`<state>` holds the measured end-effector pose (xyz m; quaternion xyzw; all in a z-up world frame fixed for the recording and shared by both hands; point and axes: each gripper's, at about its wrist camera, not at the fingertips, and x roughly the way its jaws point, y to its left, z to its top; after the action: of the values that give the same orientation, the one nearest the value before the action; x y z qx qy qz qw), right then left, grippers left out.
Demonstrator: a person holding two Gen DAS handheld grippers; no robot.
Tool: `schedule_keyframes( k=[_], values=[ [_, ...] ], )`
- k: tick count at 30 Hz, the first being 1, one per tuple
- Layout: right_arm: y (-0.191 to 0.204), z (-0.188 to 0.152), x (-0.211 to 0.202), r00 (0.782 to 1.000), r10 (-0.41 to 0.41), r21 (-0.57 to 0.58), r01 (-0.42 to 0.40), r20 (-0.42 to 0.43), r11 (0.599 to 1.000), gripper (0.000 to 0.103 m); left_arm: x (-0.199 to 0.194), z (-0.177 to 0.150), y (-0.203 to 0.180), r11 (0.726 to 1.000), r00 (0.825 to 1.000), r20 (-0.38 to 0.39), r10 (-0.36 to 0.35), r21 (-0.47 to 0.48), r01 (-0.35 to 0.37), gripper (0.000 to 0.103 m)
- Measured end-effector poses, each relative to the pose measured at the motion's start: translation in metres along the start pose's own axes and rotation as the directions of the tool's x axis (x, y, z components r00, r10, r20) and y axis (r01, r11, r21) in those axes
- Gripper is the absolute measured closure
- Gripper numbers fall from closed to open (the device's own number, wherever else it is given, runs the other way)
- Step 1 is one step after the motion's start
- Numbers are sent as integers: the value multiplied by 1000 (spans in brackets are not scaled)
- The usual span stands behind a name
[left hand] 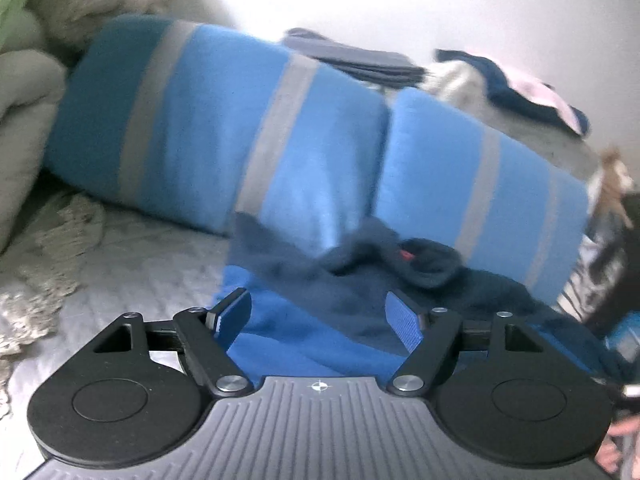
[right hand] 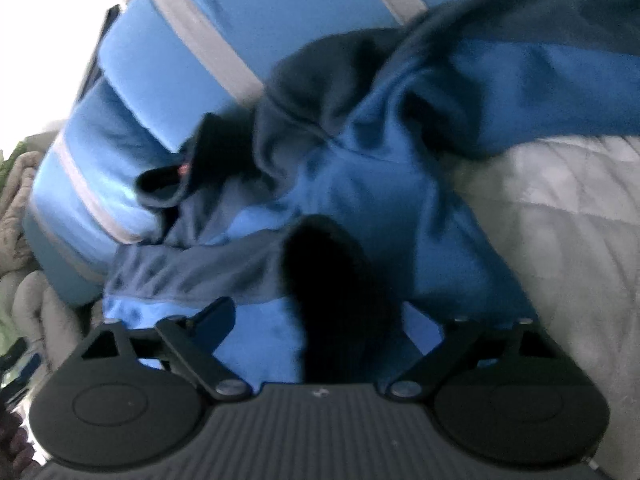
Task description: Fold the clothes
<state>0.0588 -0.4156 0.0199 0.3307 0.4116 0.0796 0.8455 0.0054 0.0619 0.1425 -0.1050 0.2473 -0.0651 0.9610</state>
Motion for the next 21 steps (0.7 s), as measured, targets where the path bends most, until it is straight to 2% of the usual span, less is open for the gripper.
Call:
schedule_keyframes(
  k=[1,5,7,8,9,10,11,12,13,15,16,17,18,21],
  values=[
    [-3,-1,2,1000,-7,2,7,8,1000,29,2,-3,-5,1000,1000,2,-10,12,10,29],
    [-5,-3,5,999,-29,-17,30,22,999,67,13,-18,-11,999,999,-8,-35,11,35,29],
    [-4,-2,3,999,-31,-19,31,20,999,67,25,-26,-8,999,999,-36,-34,-1,34,29],
    [-3,-2,0,999,-27,-23,27,29,999,59,31,-30,-7,999,998,-50,-33,-6,33,29],
    [-1,0,-5,998,-35,-35,37,57,999,42,36,-33,-6,1000,998,-64,-29,-2,28,29],
    [2,1,-11,995,-47,-48,52,91,998,34,41,-36,-5,1000,997,-77,-20,11,21,29],
    [5,2,-18,990,-59,-61,67,125,996,16,45,-39,-4,1000,996,-90,-11,24,13,29],
    [7,5,-27,980,-80,-74,95,181,993,11,48,-41,-4,999,995,-98,-2,34,5,29],
    [9,8,-36,965,-103,-87,128,242,988,10,49,-42,-3,999,995,-101,0,35,3,29],
    [11,14,-53,914,-193,-88,238,358,967,3,50,-42,-2,1000,994,-105,-8,28,11,29],
    [9,17,-59,873,-257,-72,313,414,947,1,50,-42,-2,1000,994,-106,-11,27,14,29],
    [7,20,-63,822,-335,-47,400,461,915,0,49,-42,-2,1000,994,-106,-14,27,17,29],
    [5,24,-67,761,-411,-18,484,503,875,0,49,-43,-3,999,994,-107,-16,30,19,29],
    [-13,43,-75,571,-606,62,697,554,714,0,50,-45,-6,999,993,-113,-18,48,23,29]
  ],
)
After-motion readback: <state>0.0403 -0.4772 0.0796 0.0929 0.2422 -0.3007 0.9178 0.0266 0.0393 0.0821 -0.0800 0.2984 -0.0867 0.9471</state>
